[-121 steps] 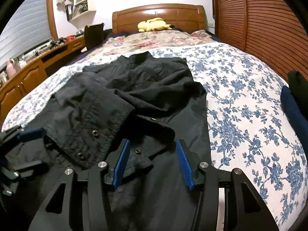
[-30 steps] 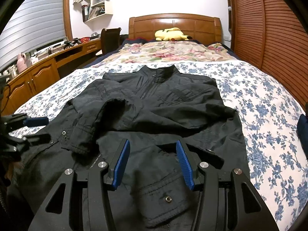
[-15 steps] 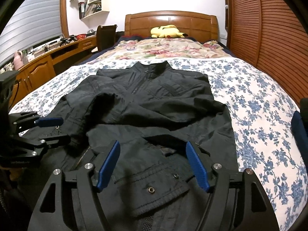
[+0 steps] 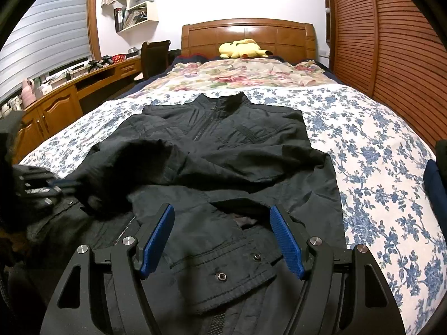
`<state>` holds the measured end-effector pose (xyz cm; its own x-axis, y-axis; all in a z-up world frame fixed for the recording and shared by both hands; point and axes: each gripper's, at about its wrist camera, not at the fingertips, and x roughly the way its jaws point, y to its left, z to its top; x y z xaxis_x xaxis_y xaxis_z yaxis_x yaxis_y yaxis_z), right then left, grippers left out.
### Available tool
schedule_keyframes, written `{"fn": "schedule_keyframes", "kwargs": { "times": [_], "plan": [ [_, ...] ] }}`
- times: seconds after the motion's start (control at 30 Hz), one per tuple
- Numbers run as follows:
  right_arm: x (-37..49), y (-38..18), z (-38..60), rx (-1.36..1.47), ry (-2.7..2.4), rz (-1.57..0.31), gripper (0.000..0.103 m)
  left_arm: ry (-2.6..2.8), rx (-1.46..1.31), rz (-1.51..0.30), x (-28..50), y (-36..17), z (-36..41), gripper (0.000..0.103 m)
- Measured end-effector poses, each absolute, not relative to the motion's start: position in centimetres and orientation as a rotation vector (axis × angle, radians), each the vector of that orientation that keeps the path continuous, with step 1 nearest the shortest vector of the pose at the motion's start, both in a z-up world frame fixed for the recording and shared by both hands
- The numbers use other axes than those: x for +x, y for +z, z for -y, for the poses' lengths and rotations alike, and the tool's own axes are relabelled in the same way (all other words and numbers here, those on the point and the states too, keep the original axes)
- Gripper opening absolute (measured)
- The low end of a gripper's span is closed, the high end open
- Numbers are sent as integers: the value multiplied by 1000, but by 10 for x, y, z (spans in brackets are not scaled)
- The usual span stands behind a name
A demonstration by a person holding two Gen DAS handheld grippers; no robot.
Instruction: Fold large clothes
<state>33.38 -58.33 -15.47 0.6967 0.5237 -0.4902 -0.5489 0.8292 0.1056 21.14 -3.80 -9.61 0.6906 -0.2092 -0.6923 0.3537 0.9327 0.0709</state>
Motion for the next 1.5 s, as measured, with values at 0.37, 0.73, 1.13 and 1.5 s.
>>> {"fn": "schedule_keyframes", "kwargs": {
  "times": [0.37, 0.73, 1.13, 1.5],
  "plan": [
    [336, -156, 582, -45, 602, -529, 73, -335, 235, -739, 176, -82, 15, 7],
    [339, -158, 572, -71, 619, -537, 73, -332, 158, -723, 153, -82, -8, 26],
    [343, -148, 540, -110, 686, -531, 73, -245, 61, -723, 132, -93, -66, 58],
    [341, -135, 461, -204, 838, -521, 73, -189, 44, -715, 121, -97, -92, 65]
  ]
}}
